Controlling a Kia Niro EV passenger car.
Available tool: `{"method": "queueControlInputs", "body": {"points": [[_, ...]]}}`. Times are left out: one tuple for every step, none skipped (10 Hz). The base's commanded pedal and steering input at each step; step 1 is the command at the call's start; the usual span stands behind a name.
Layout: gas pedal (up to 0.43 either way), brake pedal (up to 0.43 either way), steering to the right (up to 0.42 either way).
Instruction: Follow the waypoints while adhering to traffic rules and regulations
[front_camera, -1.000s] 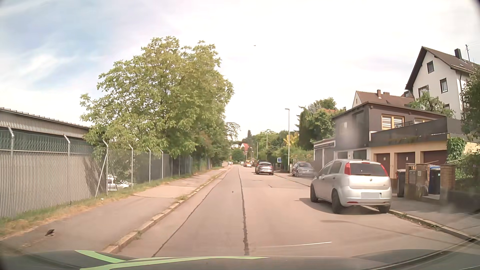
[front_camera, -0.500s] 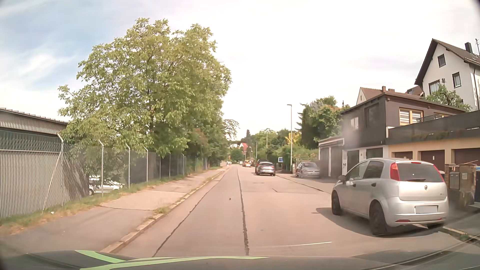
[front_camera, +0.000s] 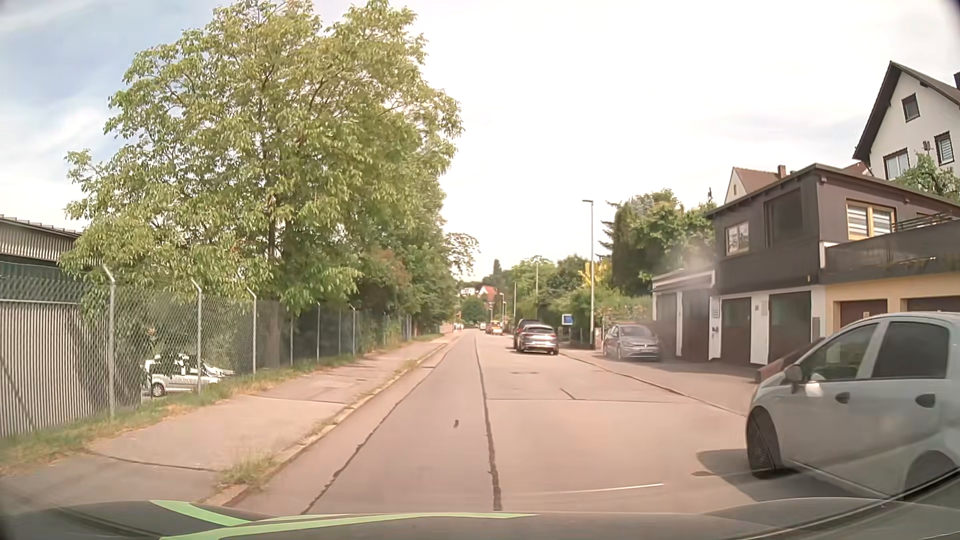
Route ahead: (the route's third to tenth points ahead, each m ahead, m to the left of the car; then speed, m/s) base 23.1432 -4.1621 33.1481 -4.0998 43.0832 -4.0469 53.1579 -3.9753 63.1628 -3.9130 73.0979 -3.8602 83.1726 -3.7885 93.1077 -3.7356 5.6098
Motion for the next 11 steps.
{"method": "queueControlInputs", "body": {"points": [[0.067, 0.0, -0.003], [0.067, 0.0, -0.003], [0.067, 0.0, -0.003], [0.067, 0.0, -0.003], [0.067, 0.0, -0.003], [0.067, 0.0, -0.003], [0.067, 0.0, -0.003], [0.067, 0.0, -0.003], [0.067, 0.0, -0.003], [0.067, 0.0, -0.003], [0.067, 0.0, -0.003]]}}
